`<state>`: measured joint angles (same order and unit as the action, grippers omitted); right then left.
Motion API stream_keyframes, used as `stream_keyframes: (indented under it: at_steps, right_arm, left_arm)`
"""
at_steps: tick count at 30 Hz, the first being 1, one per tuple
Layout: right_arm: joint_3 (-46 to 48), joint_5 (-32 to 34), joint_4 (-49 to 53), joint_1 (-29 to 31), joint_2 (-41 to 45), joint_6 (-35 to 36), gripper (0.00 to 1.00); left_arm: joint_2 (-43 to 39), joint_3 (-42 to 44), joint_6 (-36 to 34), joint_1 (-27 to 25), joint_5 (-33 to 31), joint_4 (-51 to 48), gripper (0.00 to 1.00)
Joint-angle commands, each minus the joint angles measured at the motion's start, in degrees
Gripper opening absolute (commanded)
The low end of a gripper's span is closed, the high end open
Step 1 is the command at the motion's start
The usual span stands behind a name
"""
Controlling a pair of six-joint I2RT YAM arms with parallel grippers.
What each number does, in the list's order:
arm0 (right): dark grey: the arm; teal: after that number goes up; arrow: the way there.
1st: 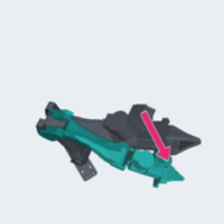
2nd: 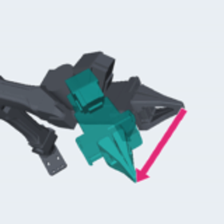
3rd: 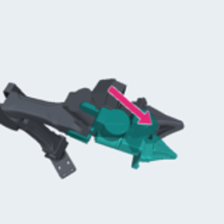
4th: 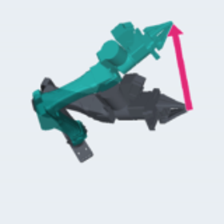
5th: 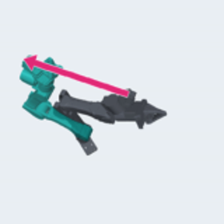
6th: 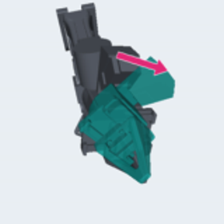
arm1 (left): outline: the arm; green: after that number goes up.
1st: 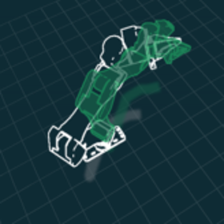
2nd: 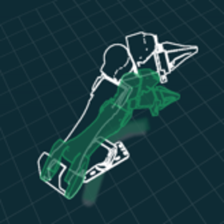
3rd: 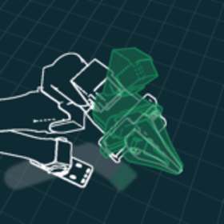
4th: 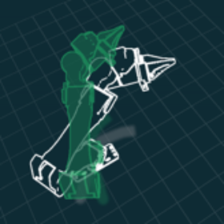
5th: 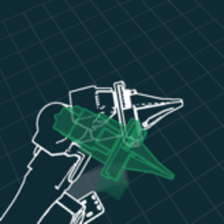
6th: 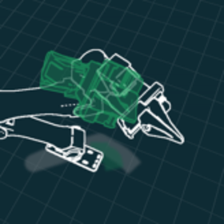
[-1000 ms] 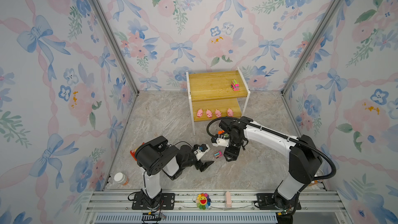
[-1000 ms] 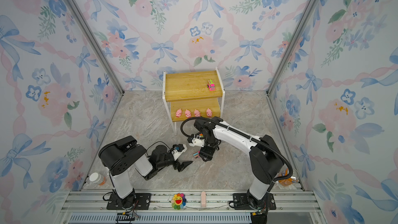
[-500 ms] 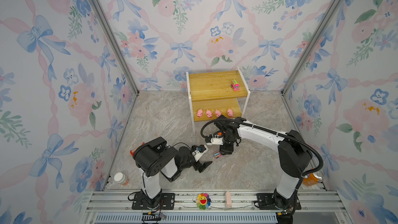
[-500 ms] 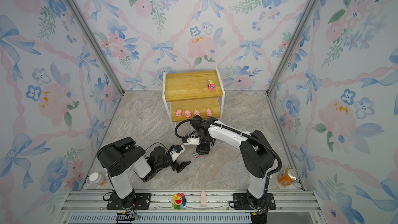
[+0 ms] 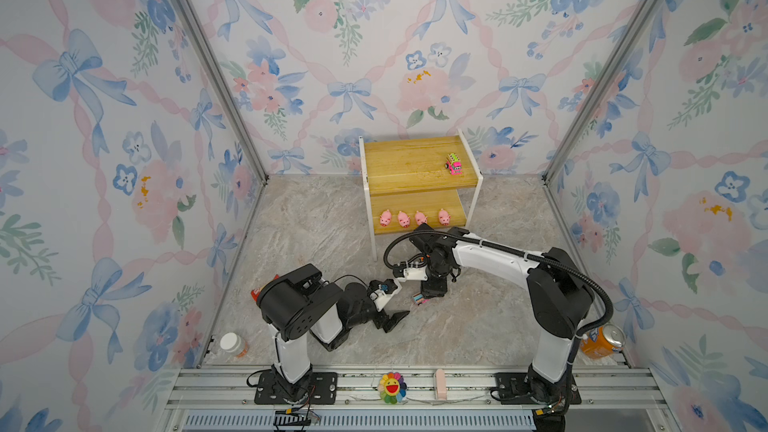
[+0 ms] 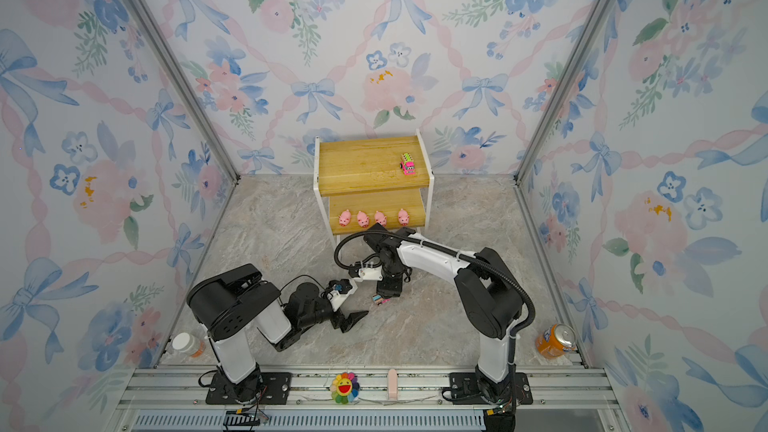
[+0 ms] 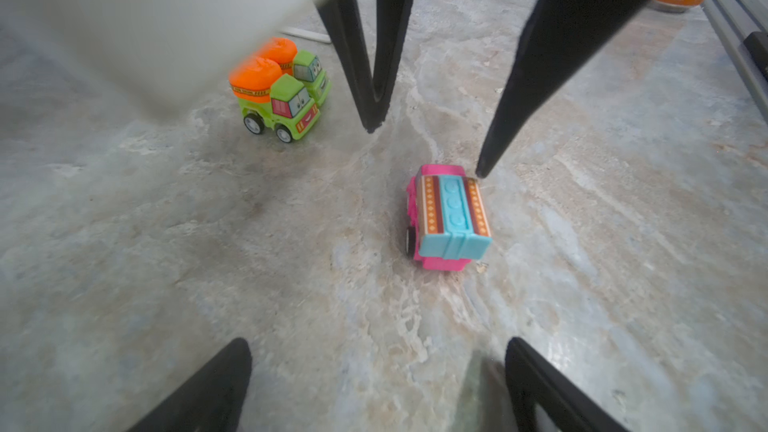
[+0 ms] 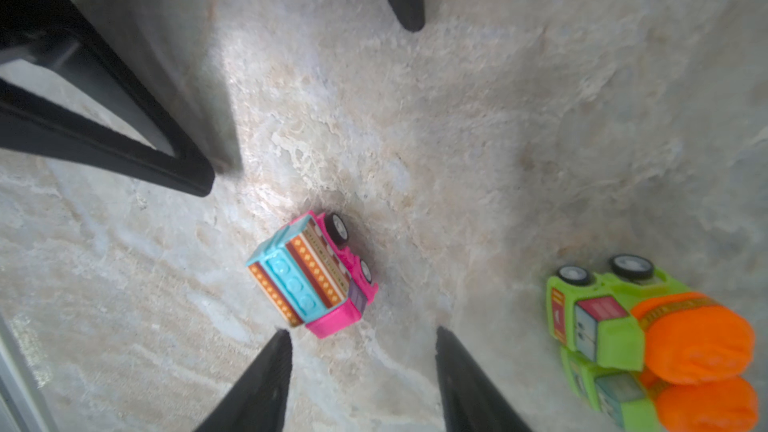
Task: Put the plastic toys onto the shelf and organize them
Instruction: 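Lower the right gripper around the pink-and-teal truck and close it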
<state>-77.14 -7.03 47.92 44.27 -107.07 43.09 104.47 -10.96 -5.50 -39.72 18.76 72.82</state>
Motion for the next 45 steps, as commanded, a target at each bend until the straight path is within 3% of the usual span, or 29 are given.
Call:
stream_keyframes:
  at_steps: [1, 14, 45]
  right_arm:
    - [-0.75, -1.23, -0.22, 0.90, -0.21, 1.22, 0.58]
    - [-0.51, -2.58, 1.99, 1.86, 0.62, 1.57, 0.57]
    - [-0.90, -2.19, -1.60, 2.80, -6.03, 2.10, 0.48]
  left_arm:
    - [1.25, 1.32, 0.23, 0.17, -1.08, 0.31, 0.96]
    - [6.32, 5.23, 1.91, 0.52, -2.07, 12.38, 0.95]
    - [6.37, 5.92, 1.88, 1.23, -2.13, 12.48, 0.95]
